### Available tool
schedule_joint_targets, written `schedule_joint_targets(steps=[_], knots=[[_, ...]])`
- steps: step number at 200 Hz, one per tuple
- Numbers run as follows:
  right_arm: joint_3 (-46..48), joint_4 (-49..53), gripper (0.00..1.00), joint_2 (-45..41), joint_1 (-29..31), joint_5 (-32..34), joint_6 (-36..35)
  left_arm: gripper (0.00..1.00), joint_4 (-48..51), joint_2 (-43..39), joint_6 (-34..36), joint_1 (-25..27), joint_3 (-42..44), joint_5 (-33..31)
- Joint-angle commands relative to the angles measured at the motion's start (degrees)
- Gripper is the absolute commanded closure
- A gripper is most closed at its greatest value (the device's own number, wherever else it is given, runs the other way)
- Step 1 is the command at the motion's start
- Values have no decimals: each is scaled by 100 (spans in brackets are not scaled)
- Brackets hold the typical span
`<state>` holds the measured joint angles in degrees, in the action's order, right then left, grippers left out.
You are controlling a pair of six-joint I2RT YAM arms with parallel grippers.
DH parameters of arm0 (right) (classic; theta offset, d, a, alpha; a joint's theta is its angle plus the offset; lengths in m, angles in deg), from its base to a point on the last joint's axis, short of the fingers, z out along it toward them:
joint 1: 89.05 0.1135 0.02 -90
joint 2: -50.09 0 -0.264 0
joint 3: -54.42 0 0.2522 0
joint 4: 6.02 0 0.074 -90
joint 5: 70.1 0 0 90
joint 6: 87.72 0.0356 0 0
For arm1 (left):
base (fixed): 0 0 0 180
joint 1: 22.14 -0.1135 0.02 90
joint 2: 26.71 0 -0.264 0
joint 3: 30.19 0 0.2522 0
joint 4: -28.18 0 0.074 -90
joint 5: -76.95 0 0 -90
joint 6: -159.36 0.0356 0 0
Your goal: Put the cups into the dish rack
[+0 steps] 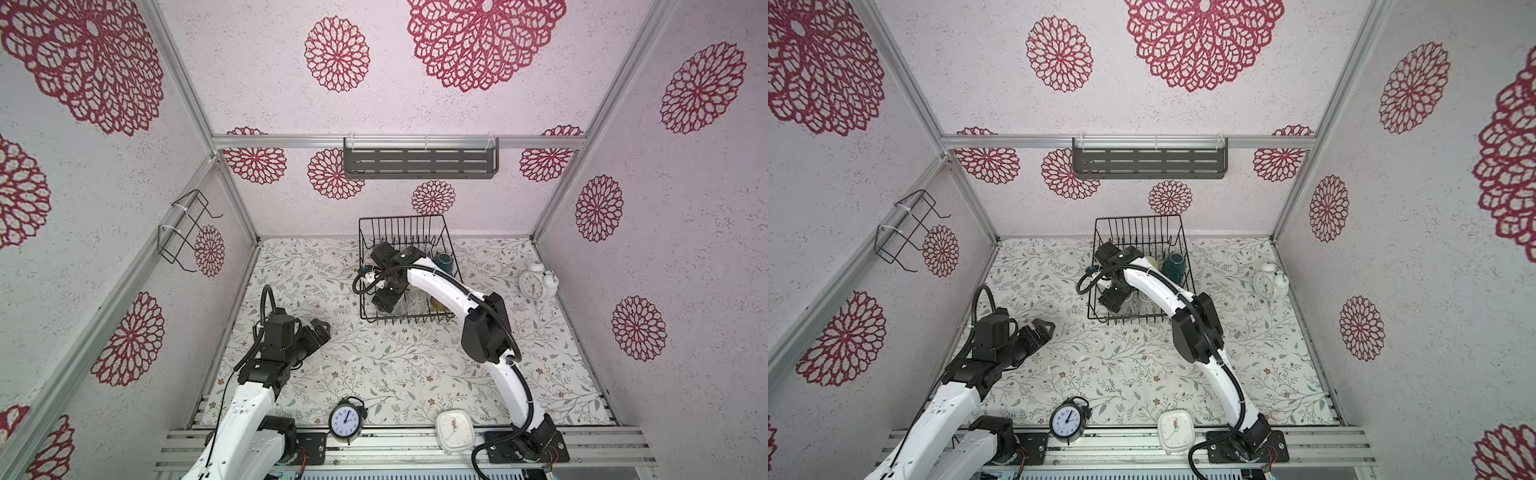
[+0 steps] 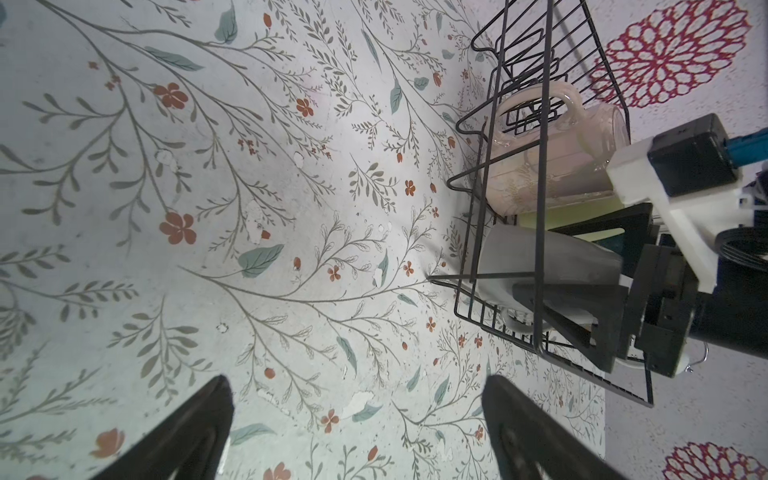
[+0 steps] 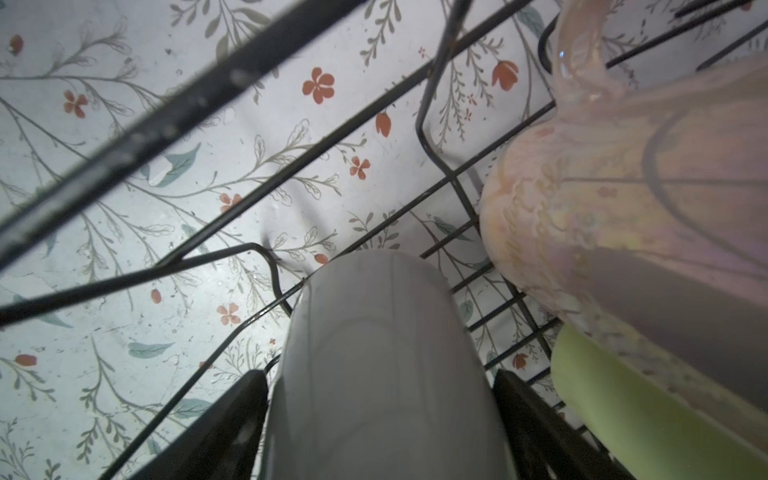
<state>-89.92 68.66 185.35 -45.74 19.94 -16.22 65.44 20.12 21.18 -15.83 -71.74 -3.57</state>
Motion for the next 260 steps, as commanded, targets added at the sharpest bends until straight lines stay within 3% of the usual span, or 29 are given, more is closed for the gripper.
schedule_joint_targets(steps=[1, 43, 72, 80, 87, 130, 161, 185, 214, 231, 245, 260], knots=[[-91, -2, 11, -350, 24, 56, 203, 3, 177, -121, -10, -59, -119, -69], [-89, -54, 10, -596, 28, 122, 391, 3, 350, -439, -59, -59, -16, -156], [61, -203, 9, -929, 20, -194, 602, 3, 473, -586, -26, -59, -46, -234], [196, -303, 9, -1074, 20, -300, 657, 3, 532, -604, -1, -59, -87, -282], [330, -416, 2, -1208, 18, -380, 726, 3, 591, -609, 31, -59, -131, -322], [1487, -1416, 1, -2456, 11, -669, 1108, 3, 1131, -480, 209, -59, -632, -715], [3213, -2988, 1, -4005, -48, -437, 1345, 3, 1387, -210, 543, -50, -1087, -999], [5056, -4714, 1, -5488, -151, 660, 1542, 3, 1313, -87, 863, 6, -1361, -1178], [7610, -6771, 1, -7303, -575, 2149, 1684, 3, 1424, -47, 1149, 564, -1700, -3001], [8750, -7421, 1, -8174, -1242, 2194, 2213, 3, 882, 38, 1562, 905, -1623, -3490], [9575, -7878, 1, -8682, -1769, 2222, 2372, 3, -94, 94, 2367, 1016, -1245, -3144], [10369, -8376, 1, -9004, -2149, 2599, 2267, 3, -804, 161, 2696, 1112, -924, -3152]])
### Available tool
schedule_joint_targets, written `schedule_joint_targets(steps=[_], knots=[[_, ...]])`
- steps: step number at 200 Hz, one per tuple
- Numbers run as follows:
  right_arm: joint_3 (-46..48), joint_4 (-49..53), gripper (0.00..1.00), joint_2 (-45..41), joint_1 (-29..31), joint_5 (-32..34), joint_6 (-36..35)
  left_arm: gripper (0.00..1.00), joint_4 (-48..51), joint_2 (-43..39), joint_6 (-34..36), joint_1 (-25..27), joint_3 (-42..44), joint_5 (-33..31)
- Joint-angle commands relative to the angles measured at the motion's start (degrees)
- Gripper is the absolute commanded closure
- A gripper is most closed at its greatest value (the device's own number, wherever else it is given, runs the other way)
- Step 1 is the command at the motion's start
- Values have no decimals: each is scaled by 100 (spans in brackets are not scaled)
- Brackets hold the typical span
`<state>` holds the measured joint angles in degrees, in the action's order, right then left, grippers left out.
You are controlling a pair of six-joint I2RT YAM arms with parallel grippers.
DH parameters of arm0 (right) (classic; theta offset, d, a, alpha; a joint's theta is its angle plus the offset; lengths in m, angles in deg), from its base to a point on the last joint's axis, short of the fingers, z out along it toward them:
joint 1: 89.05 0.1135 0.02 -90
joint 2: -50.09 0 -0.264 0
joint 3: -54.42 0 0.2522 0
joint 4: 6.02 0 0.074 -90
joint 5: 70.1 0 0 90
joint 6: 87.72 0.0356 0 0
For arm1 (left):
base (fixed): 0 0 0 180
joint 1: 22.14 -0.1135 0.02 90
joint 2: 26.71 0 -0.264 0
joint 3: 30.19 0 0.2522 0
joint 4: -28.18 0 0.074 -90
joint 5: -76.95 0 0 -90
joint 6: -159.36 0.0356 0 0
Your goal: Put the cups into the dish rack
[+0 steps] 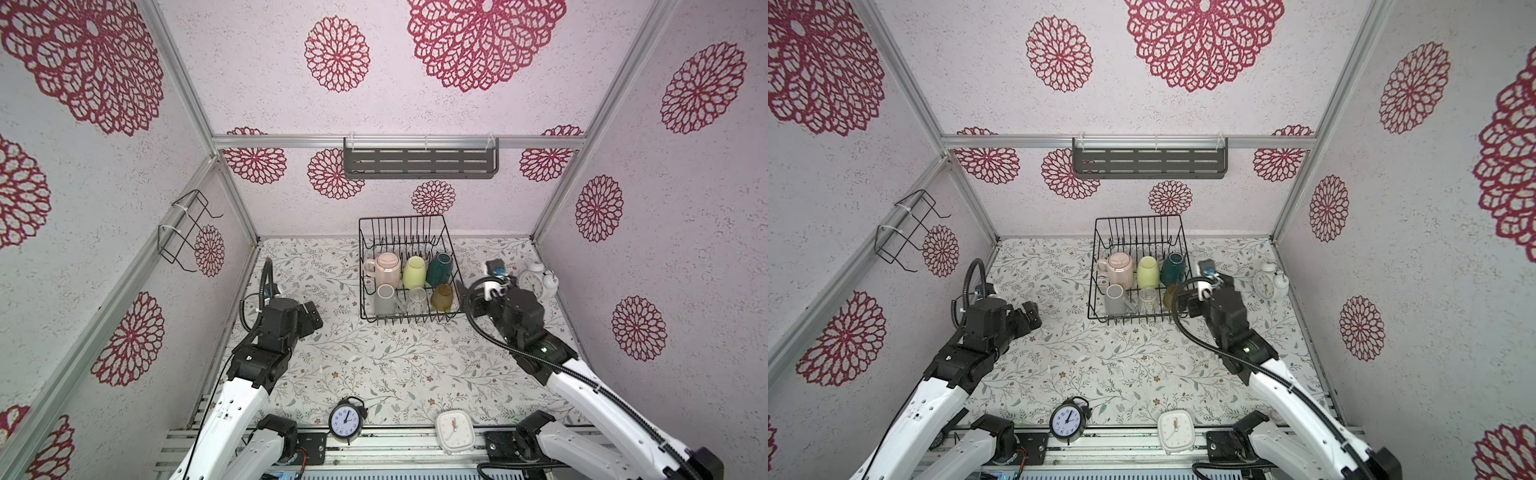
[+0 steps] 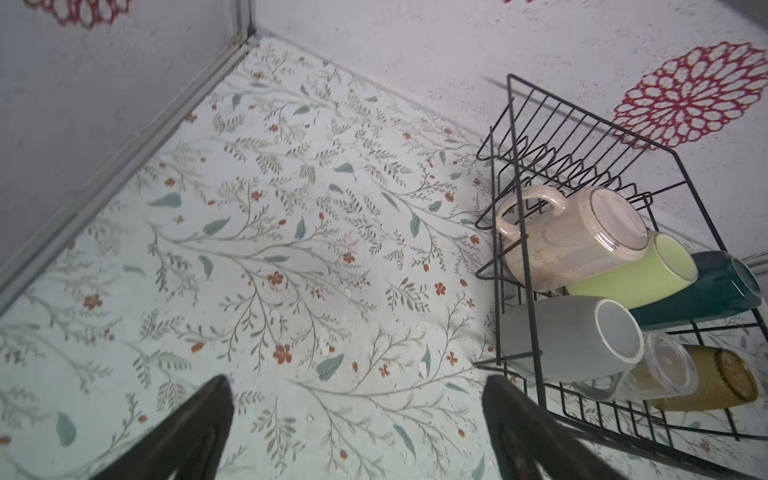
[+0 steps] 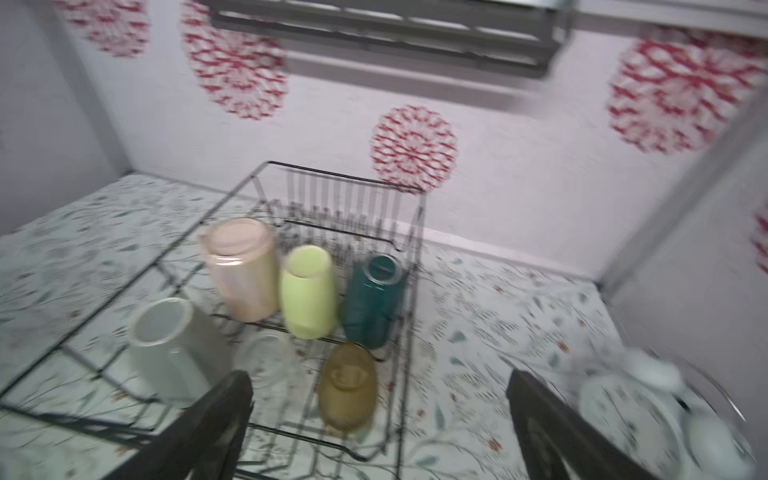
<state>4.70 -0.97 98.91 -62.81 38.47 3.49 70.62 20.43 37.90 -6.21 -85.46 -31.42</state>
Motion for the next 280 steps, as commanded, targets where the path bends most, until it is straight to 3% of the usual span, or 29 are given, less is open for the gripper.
schedule_joint_targets(steps=[1, 39, 60, 80, 102, 119, 130, 149, 169, 182, 198, 228, 243, 280], knots=[[960, -1453, 1, -375, -456, 785, 289, 3, -1370, 139, 1044, 154, 468, -377], [2561, -2867, 1, -215, -941, 2394, 275, 3, -3086, 807, 2382, 150, 1154, -529], [2702, -2921, 1, 454, -1248, 2315, 770, 3, -4604, 1457, 3216, 125, 1720, -1013], [2822, -4013, 1, 1370, -1270, 2738, 561, 3, -5920, 2190, 3664, -25, 2046, -1127], [2699, -4661, 1, 1960, -1280, 2259, 16, 3, -7312, 2866, 3882, -181, 2323, -1013], [2890, -5794, 1, 2370, -1309, 1985, -339, 3, -7946, 3214, 4095, -244, 2359, -1127], [3028, -6566, 2, 2657, -1401, 1410, -566, 3, -8209, 3357, 4099, -366, 2342, -987], [3060, -7357, 2, 3321, -1579, 717, -587, 3, -8457, 3442, 3904, -707, 2406, -341], [3060, -8536, 2, 4416, -1721, 647, -629, 3, -9029, 3641, 3608, -1163, 2600, 114], [2935, -7708, 1, 4047, -1775, 397, -463, 3, -9451, 3841, 3296, -1483, 2721, 319], [2780, -7447, 1, 4053, -1903, 183, -439, 3, -9613, 4126, 3062, -1832, 2640, 887], [2372, -6581, 1, 3984, -2144, -148, -221, 3, -8258, 4094, 2610, -2438, 2006, 1787], [2217, -6155, 1, 3923, -2377, -491, -76, 3, -8331, 4151, 2557, -2480, 1989, 1883], [2126, -5974, 1, 3916, -2387, -293, 7, 3, -8044, 4172, 2582, -2487, 1823, 1976]])
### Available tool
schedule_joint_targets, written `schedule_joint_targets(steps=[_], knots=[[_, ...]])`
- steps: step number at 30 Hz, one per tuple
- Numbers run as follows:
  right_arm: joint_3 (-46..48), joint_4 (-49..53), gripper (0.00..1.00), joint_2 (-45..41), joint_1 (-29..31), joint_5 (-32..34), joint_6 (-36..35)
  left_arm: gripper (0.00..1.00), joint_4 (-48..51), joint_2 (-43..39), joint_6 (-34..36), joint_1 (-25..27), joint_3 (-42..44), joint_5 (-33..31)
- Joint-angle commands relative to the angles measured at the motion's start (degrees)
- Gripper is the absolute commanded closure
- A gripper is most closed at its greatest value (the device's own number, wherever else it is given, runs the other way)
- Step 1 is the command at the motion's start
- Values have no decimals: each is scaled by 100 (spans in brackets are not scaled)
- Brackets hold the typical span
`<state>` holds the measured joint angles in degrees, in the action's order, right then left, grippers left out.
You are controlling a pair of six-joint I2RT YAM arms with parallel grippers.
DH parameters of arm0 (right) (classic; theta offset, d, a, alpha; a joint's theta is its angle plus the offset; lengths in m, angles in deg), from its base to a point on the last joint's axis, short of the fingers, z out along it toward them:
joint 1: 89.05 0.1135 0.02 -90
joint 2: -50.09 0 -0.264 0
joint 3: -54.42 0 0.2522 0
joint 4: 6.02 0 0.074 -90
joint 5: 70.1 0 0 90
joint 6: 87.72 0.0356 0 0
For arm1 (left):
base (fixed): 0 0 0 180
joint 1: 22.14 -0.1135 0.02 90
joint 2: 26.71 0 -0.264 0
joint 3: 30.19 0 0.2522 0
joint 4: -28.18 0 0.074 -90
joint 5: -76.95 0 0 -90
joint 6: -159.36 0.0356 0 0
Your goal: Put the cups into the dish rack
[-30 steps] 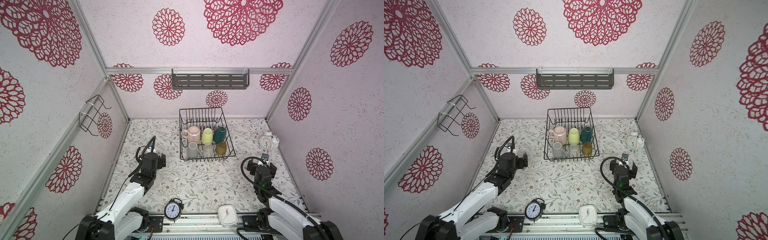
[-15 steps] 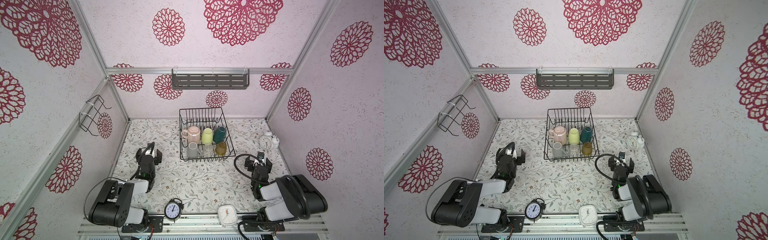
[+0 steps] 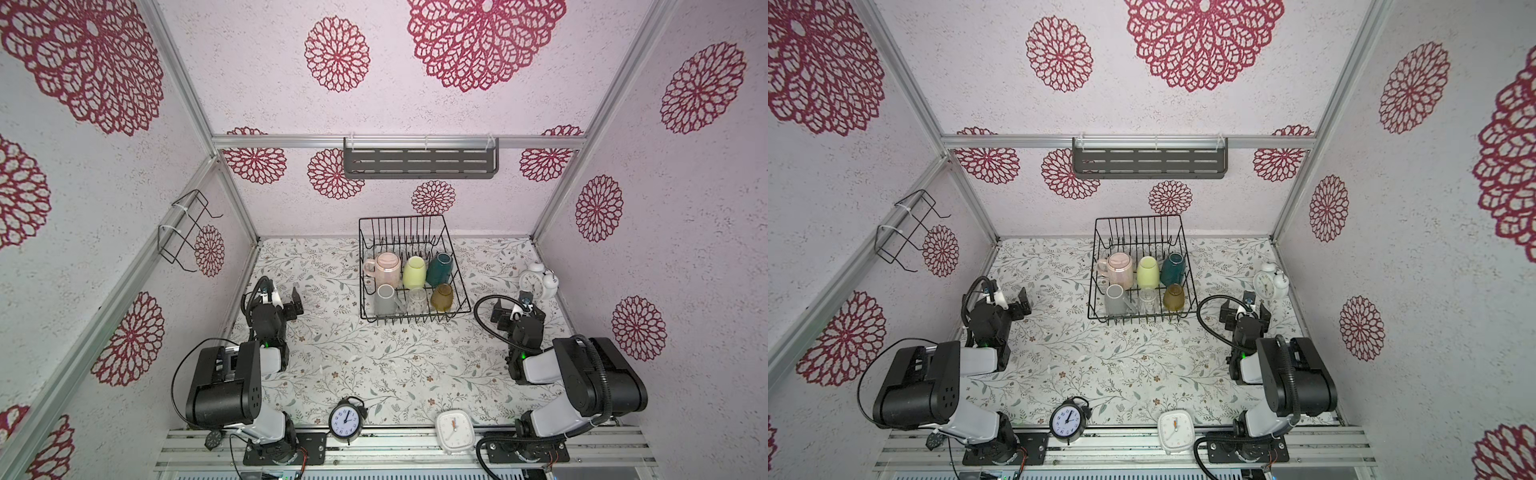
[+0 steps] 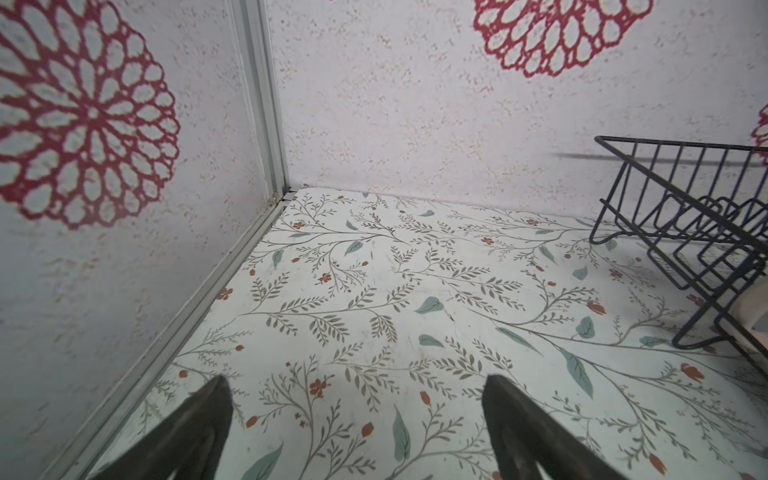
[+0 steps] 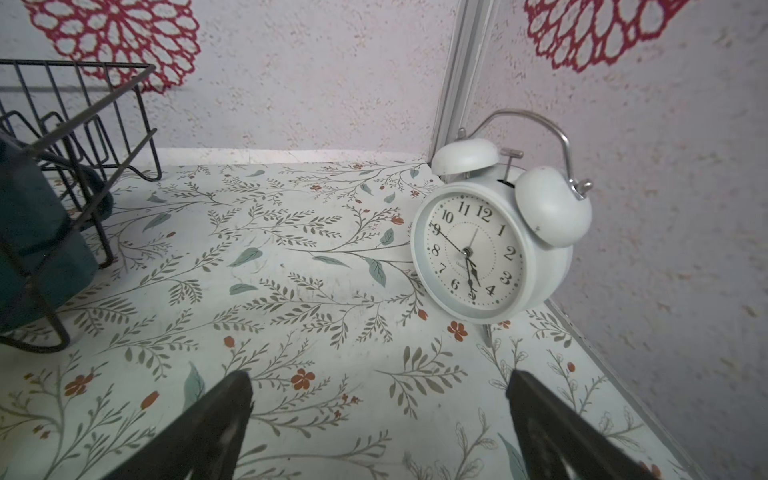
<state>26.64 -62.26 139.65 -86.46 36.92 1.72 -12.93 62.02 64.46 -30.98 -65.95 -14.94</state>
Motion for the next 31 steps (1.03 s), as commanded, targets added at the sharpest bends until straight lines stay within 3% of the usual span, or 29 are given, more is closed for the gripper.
schedule_joint_targets(steps=[1, 31], knots=[[-71, 158, 1, -158, -22, -138, 181, 3, 315, 13, -73, -7, -129, 329], [-69, 162, 1, -162, -35, -149, 179, 3, 452, -5, -151, -6, -182, 163]])
